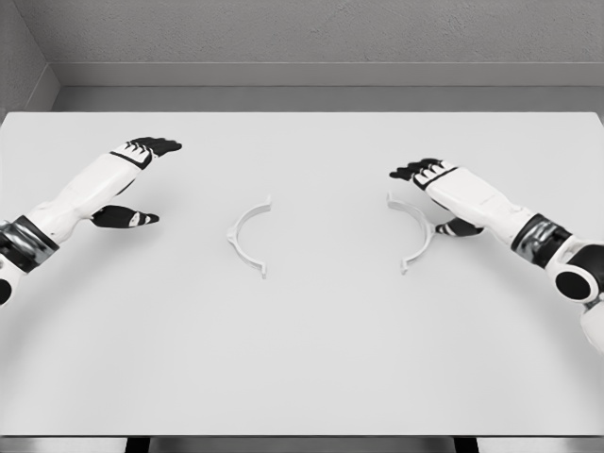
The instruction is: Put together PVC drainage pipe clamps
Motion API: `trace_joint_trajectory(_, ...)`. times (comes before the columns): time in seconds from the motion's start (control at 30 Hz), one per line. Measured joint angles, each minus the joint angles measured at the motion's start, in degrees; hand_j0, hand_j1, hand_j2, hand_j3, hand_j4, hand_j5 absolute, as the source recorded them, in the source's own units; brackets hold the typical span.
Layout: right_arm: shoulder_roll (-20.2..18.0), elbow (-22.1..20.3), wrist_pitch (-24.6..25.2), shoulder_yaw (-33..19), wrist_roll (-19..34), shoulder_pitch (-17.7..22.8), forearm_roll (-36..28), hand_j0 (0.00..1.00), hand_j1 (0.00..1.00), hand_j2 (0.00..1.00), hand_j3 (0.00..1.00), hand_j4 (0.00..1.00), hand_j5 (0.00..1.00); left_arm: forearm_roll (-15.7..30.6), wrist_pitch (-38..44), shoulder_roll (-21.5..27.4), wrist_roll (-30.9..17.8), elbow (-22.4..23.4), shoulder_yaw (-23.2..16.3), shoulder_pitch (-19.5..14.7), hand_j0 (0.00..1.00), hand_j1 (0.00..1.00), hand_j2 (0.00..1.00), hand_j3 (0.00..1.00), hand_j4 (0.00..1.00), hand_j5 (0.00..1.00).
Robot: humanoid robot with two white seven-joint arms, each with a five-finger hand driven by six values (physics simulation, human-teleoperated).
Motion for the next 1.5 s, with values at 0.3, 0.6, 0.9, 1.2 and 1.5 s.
trace_joint_trajectory(0.3, 0.96, -0.12, 0.03, 0.35, 0.01, -0.70, 0.26, 1.00, 1.00, 1.00, 1.00, 1.00, 1.00, 0.04, 0.00, 0.00, 0.00, 0.15, -0.02, -0.09, 1.00, 1.00, 1.00, 1.00, 1.00, 1.00)
trace_joint_trajectory(0.6, 1.87, -0.09, 0.50, 1.54, 0.01, -1.58, 0.72, 1.00, 1.00, 1.00, 1.00, 1.00, 1.00, 0.13, 0.00, -0.13, 0.00, 0.50, 0.02, -0.09, 1.00, 1.00, 1.00, 1.00, 1.00, 1.00)
trace_joint_trajectory(0.9, 2.01, 1.34, 1.24, 1.42, -0.07, -2.11, 0.83, 1.00, 1.00, 1.00, 1.00, 1.00, 1.00, 0.02, 0.00, -0.78, 0.00, 0.50, 0.01, -0.18, 1.00, 1.00, 1.00, 1.00, 1.00, 1.00)
trace_joint_trajectory(1.2, 2.61, 0.68, 1.37, 1.94, 0.01, -2.02, 0.85, 1.00, 1.00, 1.00, 1.00, 1.00, 1.00, -0.76, 0.00, -3.59, 0.00, 1.35, -0.20, -0.53, 1.00, 1.00, 1.00, 1.00, 1.00, 1.00)
trace_joint_trajectory(1.5, 3.37, -1.54, 2.58, 3.71, 0.05, -2.02, 0.91, 1.00, 1.00, 1.00, 1.00, 1.00, 1.00, -2.79, 0.00, -6.23, 0.00, 1.49, -1.30, -0.53, 1.00, 1.00, 1.00, 1.00, 1.00, 1.00)
